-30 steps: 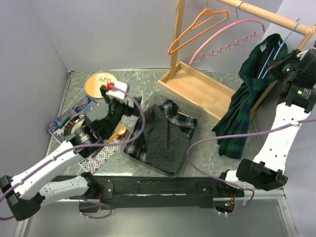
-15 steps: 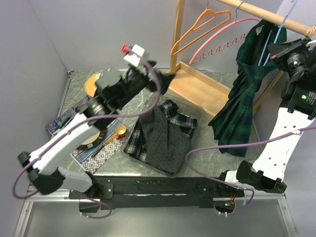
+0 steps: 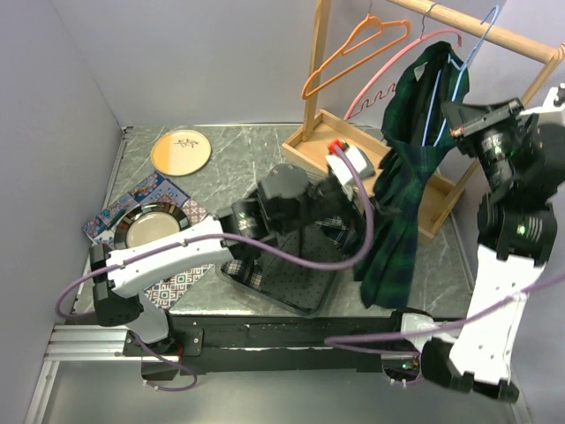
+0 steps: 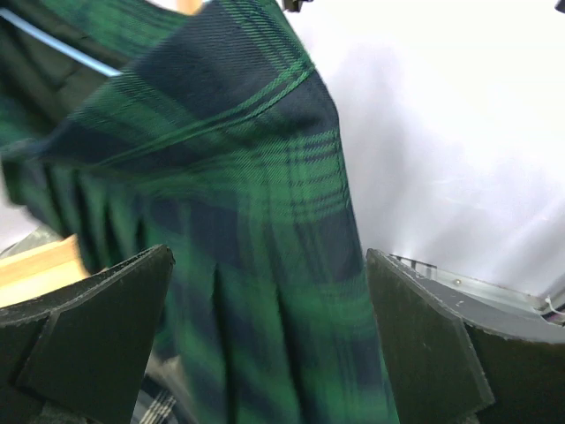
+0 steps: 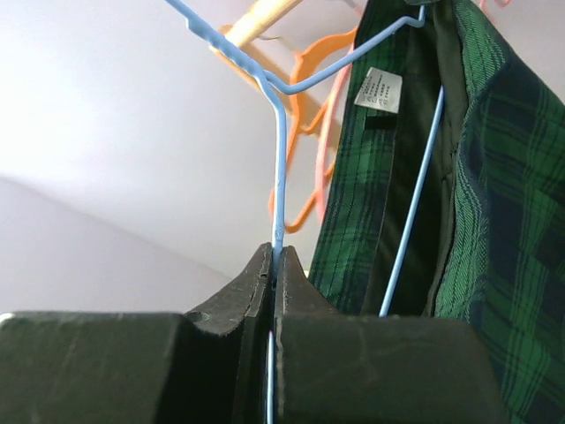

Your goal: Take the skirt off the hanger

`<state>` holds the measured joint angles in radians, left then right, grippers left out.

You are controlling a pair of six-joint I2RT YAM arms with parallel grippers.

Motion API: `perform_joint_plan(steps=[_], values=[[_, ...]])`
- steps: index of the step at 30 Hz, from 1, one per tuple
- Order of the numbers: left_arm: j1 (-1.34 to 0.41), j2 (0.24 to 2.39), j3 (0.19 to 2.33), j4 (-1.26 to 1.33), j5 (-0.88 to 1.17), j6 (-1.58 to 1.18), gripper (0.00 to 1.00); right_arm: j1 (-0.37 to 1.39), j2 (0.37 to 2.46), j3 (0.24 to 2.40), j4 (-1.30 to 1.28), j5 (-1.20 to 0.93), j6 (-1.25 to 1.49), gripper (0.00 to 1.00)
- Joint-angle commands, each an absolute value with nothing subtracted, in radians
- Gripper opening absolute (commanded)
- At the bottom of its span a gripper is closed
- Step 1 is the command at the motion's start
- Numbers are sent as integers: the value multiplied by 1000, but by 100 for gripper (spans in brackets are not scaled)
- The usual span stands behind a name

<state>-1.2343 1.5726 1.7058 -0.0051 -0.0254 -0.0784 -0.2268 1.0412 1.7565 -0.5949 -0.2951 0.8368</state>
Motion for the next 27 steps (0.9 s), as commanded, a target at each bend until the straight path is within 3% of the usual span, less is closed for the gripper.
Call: perform_joint_plan(steps=[1,12,14,18,21,27], values=[[-1291,1586,1730,94,-90,-45,97,-207,942,1726,-387,-253,945,0],[-1437,1718,1920,2,-333,67,99,-192,844,1629,-338,-259,991,0],[-1443,1738,1928,2,-365,74,91,-192,816,1559,-307,-259,1009,0],[-1447,1736,1901,6,-423,60,28,-192,772,1528,-318,-216,994,0],[-1448,1720,1875,-35,-451,48,1,-192,790,1531,-275,-235,1017,0],[-1448,1625,1725,-72,-475,-35,1,-192,883,1707,-317,-207,1037,0]])
